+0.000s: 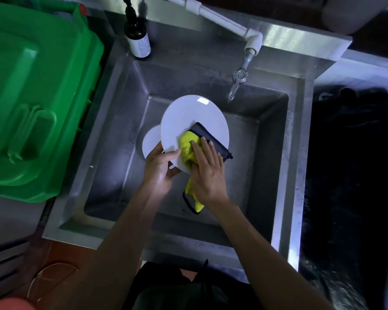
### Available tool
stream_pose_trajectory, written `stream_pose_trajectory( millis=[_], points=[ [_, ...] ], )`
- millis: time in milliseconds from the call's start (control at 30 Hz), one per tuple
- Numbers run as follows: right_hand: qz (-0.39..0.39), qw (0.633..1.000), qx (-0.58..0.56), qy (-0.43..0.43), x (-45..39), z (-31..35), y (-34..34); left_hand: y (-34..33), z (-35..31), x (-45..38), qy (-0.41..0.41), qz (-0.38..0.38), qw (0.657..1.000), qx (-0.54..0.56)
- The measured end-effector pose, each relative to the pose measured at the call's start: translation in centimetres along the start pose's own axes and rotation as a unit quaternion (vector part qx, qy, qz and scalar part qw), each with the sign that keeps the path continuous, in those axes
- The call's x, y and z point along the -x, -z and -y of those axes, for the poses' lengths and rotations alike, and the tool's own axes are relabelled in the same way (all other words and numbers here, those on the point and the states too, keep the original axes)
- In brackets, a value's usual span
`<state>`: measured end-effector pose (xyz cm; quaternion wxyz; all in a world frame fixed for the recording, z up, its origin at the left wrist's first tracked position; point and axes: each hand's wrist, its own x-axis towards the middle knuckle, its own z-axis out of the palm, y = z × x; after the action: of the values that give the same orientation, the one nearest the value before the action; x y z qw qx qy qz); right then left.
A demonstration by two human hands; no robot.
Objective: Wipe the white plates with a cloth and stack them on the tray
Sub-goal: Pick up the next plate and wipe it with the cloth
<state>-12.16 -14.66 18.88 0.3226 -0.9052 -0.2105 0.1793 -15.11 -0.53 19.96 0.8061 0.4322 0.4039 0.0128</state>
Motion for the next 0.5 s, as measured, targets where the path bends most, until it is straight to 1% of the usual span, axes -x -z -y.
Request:
stream_pose_trajectory(
  millis=[200, 300, 400, 500],
  points=[
    [-0.011, 1.0, -0.021, 0.012, 0.8, 1.7, -0.9, 0.3, -0.2, -0.4, 0.002, -0.015, 1.0, 0.02],
    [-0.017, 0.999, 0.01, 0.039, 1.7, 1.2, -1.2, 0.4, -0.2, -0.6, 0.005, -0.041, 0.999, 0.029],
    [-0.011, 0.996, 0.048, 0.069, 2.4, 0.0, -1.1, 0.3, -0.3, -0.6, 0.005, -0.048, 0.998, 0.034],
    [-0.006, 0.994, 0.08, 0.071, 2.8, -1.5, -0.6, 0.6, -0.3, -0.4, 0.007, -0.048, 0.998, 0.033]
  ],
)
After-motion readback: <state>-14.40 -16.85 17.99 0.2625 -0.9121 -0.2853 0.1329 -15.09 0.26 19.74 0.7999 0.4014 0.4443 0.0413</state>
